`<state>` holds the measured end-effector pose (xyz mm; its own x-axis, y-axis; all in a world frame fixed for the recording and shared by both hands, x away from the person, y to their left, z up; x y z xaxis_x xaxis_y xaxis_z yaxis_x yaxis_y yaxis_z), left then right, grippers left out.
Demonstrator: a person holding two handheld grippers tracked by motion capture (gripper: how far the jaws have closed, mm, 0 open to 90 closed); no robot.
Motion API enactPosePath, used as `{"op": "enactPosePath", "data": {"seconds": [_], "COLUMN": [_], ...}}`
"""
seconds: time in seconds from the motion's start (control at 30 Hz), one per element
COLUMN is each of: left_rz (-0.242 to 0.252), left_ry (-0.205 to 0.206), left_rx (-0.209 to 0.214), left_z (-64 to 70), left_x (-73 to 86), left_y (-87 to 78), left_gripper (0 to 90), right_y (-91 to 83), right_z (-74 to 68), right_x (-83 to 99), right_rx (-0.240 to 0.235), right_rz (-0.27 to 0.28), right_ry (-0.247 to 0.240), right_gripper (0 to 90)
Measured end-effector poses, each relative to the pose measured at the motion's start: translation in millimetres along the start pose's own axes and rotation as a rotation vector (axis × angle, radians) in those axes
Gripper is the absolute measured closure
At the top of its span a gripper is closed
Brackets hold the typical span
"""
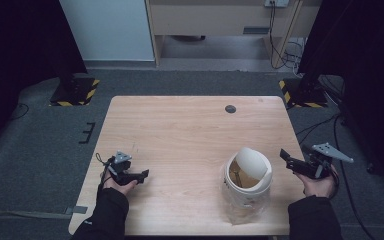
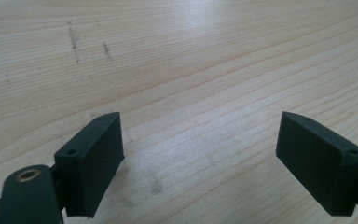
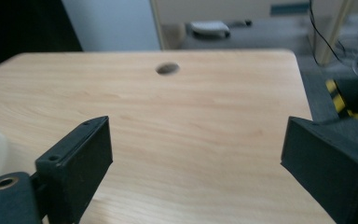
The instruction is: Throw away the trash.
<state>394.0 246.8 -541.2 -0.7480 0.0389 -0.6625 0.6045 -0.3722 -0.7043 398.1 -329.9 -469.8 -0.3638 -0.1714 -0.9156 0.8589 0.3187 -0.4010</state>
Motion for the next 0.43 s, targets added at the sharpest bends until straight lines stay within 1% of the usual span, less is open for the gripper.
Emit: {"op": "enactPosePath", "data": {"seconds": [0.03,0.07,0.17,0.2,0.27,0.43], "left_rz": [0.0,-0.011,-0.026,-0.026,-0.046,-0.046], "left_ry": [0.0,0.0,0.0,0.0,0.002,0.007], "left_rx": [0.0,-0.013,-0.027,-0.027,-0.035,-0.039], "left_z": [0.0,-3.5,-7.7,-7.7,-10.5,-12.2], "left_x": [0.0,0.5,1.6,1.6,2.6,2.4], "left_y": [0.0,0.5,1.1,1.1,2.7,3.5], "left_gripper": [14.0,14.0,13.7,13.4,13.0,11.7], "right_y": [0.0,7.2,16.8,19.1,22.4,28.1], "right_z": [0.0,4.2,9.1,10.2,10.7,11.8], "right_x": [0.0,9.7,19.4,21.9,26.2,34.2], "right_rx": [0.0,0.009,0.021,0.024,0.021,0.018], "right_rz": [0.0,-0.035,-0.077,-0.089,-0.112,-0.155], "right_ry": [0.0,0.029,0.045,0.038,0.034,0.021], "right_gripper": [7.5,6.2,3.6,3.0,2.1,0.7]}}
Point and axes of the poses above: each handheld gripper's, and its own axes: y roughly forward along the jaws, x roughly out of its underside, z roughly to its right, the point moved 3 cm from there along y, roughly forward along the jaws, and after that the axes turned 12 degrees about -y, right-handed, at the moved point
